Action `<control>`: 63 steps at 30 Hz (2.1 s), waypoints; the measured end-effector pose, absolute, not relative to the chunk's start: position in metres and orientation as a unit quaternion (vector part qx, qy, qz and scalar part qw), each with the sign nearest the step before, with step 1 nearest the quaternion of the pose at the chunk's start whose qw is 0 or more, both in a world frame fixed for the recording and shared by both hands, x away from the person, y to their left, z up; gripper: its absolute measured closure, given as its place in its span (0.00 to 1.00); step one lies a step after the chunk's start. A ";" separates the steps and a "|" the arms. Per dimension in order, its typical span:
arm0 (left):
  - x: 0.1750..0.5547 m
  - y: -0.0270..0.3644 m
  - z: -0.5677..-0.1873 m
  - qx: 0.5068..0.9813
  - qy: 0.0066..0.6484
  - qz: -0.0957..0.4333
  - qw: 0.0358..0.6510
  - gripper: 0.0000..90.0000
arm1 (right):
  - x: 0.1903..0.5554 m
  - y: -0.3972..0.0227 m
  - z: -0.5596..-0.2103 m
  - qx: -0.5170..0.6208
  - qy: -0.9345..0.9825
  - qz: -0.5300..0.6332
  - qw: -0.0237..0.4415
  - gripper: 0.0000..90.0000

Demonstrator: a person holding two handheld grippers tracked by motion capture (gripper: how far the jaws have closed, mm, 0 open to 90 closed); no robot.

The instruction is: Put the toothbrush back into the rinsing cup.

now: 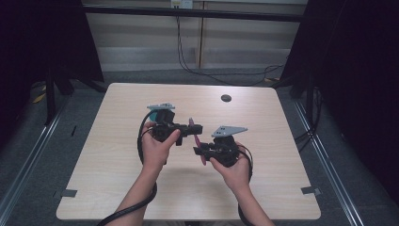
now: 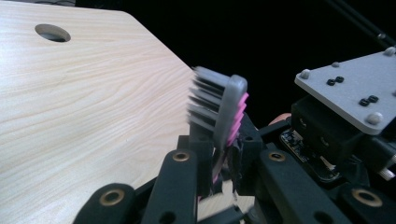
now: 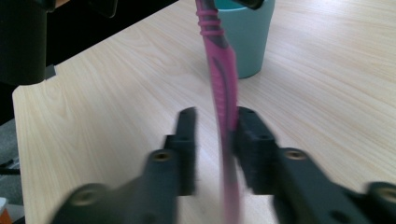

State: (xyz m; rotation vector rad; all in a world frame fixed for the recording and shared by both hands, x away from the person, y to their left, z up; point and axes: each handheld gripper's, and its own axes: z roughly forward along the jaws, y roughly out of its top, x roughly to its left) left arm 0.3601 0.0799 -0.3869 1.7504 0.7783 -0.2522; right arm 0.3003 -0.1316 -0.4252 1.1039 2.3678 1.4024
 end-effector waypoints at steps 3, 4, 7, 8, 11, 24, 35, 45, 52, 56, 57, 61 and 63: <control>0.360 0.080 -0.389 0.743 0.331 -0.111 0.571 0.91 | 0.301 -0.131 -0.427 0.369 0.797 0.471 0.081 0.93; 0.360 0.079 -0.389 0.740 0.332 -0.115 0.573 0.91 | 0.300 -0.131 -0.428 0.369 0.797 0.473 0.076 0.93; 0.360 0.079 -0.391 0.740 0.330 -0.117 0.574 0.89 | 0.300 -0.132 -0.428 0.371 0.794 0.476 0.068 0.94; 0.360 0.079 -0.393 0.741 0.325 -0.105 0.578 0.87 | 0.300 -0.132 -0.428 0.370 0.794 0.477 0.068 0.94; 0.360 0.080 -0.394 0.740 0.327 -0.098 0.580 0.73 | 0.300 -0.135 -0.427 0.372 0.794 0.475 0.077 0.94; 0.356 0.076 -0.392 0.743 0.320 -0.079 0.582 0.92 | 0.302 -0.142 -0.426 0.401 0.769 0.494 0.066 0.94; 0.356 0.072 -0.386 0.752 0.321 -0.061 0.573 0.94 | 0.301 -0.142 -0.430 0.399 0.750 0.526 0.037 0.91; 0.356 0.070 -0.382 0.758 0.313 -0.058 0.569 0.94 | 0.299 -0.143 -0.430 0.401 0.753 0.519 0.050 0.71; 0.361 0.084 -0.372 0.764 0.315 -0.035 0.562 0.94 | 0.293 -0.162 -0.435 0.410 0.756 0.502 0.091 0.36; 0.363 0.091 -0.368 0.764 0.317 -0.026 0.561 0.94 | 0.289 -0.178 -0.447 0.414 0.764 0.481 0.115 0.25; 0.364 0.093 -0.367 0.764 0.319 -0.025 0.561 0.94 | 0.288 -0.180 -0.450 0.415 0.766 0.477 0.117 0.24; 0.367 0.101 -0.364 0.764 0.324 -0.015 0.557 0.94 | 0.283 -0.192 -0.466 0.415 0.784 0.442 0.131 0.19; 0.368 0.104 -0.362 0.764 0.327 -0.012 0.556 0.94 | 0.281 -0.195 -0.474 0.418 0.791 0.424 0.141 0.17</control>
